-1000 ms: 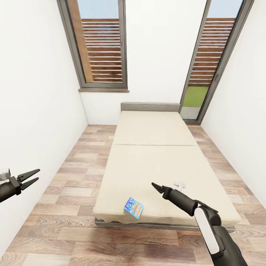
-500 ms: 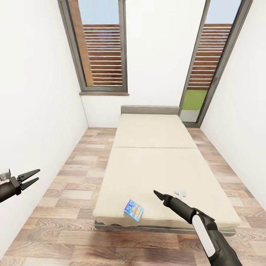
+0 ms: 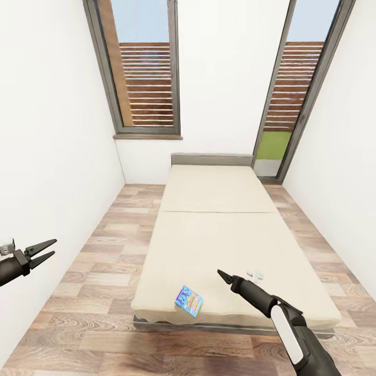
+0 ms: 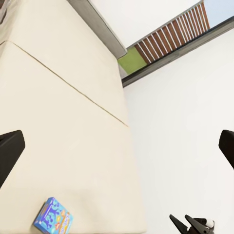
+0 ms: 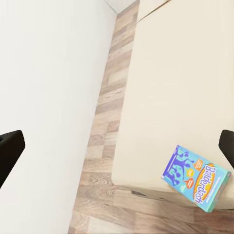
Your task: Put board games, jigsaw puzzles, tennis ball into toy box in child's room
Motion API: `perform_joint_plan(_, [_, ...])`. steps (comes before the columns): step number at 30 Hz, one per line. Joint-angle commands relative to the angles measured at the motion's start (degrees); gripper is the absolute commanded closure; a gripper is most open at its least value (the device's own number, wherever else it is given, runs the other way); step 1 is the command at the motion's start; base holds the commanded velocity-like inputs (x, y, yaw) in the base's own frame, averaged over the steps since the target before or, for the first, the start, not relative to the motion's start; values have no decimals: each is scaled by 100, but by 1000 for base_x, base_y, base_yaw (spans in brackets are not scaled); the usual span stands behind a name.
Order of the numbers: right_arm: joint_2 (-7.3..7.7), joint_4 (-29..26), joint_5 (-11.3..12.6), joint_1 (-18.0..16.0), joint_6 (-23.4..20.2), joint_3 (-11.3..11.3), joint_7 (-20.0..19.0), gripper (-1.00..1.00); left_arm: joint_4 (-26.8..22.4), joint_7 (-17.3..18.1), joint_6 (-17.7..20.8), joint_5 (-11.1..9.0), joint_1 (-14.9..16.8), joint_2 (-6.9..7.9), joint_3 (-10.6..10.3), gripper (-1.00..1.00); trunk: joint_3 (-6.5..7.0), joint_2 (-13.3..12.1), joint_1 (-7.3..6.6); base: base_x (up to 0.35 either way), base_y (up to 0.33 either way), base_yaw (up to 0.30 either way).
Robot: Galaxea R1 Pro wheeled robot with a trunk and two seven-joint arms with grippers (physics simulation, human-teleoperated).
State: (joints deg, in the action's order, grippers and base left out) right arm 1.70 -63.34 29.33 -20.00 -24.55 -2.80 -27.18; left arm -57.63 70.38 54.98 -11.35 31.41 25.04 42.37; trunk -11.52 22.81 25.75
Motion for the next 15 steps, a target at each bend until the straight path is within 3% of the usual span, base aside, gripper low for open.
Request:
perform_joint_plan(1, [-1, -4, 46, -4, -51, -10, -7, -100, 0, 11, 39, -7, 5, 0, 4, -100, -2, 11, 4, 0, 0, 0])
perform_joint_plan(15, [-29, -12, 46, -4, -50, -10, -7, -100, 2, 13, 38, -7, 5, 1, 3, -100, 132, 11, 4, 0, 0, 0])
